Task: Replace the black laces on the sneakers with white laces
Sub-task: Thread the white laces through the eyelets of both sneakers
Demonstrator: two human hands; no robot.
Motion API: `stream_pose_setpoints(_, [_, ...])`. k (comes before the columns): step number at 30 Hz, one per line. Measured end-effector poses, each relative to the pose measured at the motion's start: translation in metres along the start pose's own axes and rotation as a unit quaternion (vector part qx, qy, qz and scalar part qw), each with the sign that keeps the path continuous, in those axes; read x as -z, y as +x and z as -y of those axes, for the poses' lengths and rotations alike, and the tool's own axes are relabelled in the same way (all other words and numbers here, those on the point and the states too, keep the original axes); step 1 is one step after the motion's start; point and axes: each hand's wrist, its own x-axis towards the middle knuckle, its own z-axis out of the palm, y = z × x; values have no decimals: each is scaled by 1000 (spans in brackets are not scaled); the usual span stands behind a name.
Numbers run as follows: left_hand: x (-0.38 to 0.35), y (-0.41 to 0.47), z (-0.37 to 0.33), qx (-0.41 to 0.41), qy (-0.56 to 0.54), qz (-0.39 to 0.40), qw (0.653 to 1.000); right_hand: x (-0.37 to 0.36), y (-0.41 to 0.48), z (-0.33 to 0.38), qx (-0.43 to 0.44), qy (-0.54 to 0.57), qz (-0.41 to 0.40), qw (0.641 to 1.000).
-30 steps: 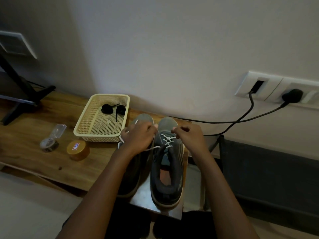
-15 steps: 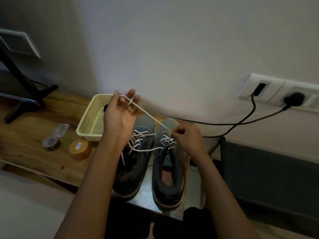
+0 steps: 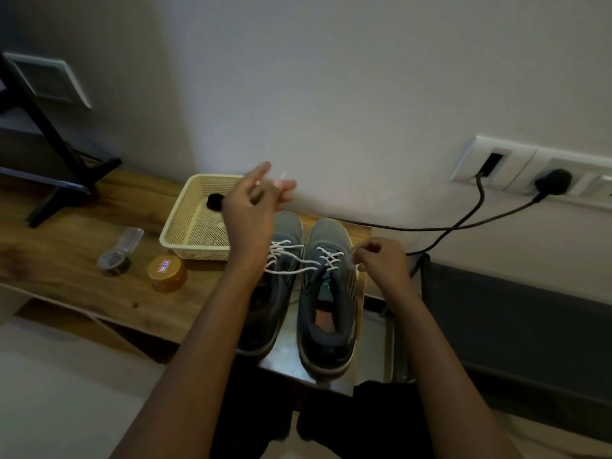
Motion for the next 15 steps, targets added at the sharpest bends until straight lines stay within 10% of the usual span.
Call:
stream_pose_setpoints(5, [-12, -53, 35, 4, 240, 126, 963, 5, -25, -7, 8, -36, 49, 998])
stream_pose_setpoints(15, [-16, -69, 69, -101, 579, 135, 798, -19, -34, -4, 76, -67, 57, 993])
